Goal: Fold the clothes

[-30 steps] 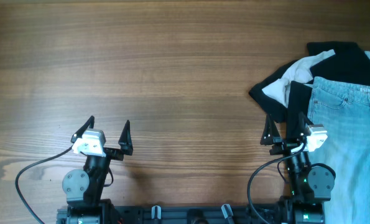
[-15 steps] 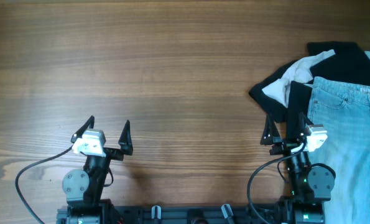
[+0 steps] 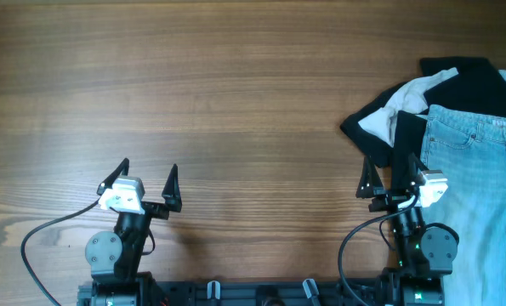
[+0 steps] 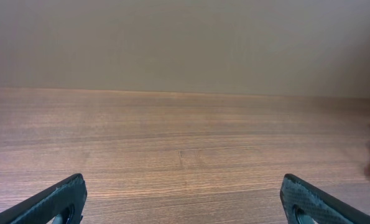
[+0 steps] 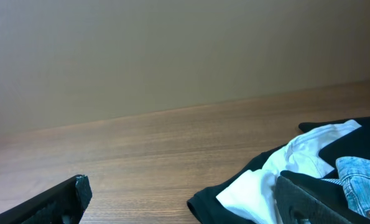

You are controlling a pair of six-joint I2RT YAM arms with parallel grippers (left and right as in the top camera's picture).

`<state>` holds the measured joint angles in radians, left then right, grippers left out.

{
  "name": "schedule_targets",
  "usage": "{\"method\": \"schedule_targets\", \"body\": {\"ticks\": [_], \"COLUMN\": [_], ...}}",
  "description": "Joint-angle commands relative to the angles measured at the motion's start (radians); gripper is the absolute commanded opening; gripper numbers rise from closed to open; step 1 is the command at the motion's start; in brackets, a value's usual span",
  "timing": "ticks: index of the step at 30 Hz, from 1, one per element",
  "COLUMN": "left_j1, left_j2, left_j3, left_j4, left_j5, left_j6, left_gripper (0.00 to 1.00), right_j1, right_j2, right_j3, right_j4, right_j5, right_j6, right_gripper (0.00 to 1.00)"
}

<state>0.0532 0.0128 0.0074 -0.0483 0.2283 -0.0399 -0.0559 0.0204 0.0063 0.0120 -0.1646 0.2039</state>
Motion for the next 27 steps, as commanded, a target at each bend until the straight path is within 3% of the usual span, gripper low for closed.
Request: {"method": "schedule_targets", "body": {"ticks": [1,27], "left_j1": [-0.006,-0.006], "left_j2": [-0.006,-0.006], "left_j3": [-0.002,-0.002], "left_j4": [-0.008,0.002], "left_j5": [-0.01,-0.009], "left_j6": [-0.006,-0.006], "left_gripper": [1.0,1.0], "right_j1": [-0.003,-0.003], "right_j2": [0.0,0.0], "right_j3": [-0.001,-0.001], "right_j4": [0.002,0.011], "right_j5": [-0.016,0.014], "right_j6": [0.007,0.061], "right_gripper": [1.0,1.0]}}
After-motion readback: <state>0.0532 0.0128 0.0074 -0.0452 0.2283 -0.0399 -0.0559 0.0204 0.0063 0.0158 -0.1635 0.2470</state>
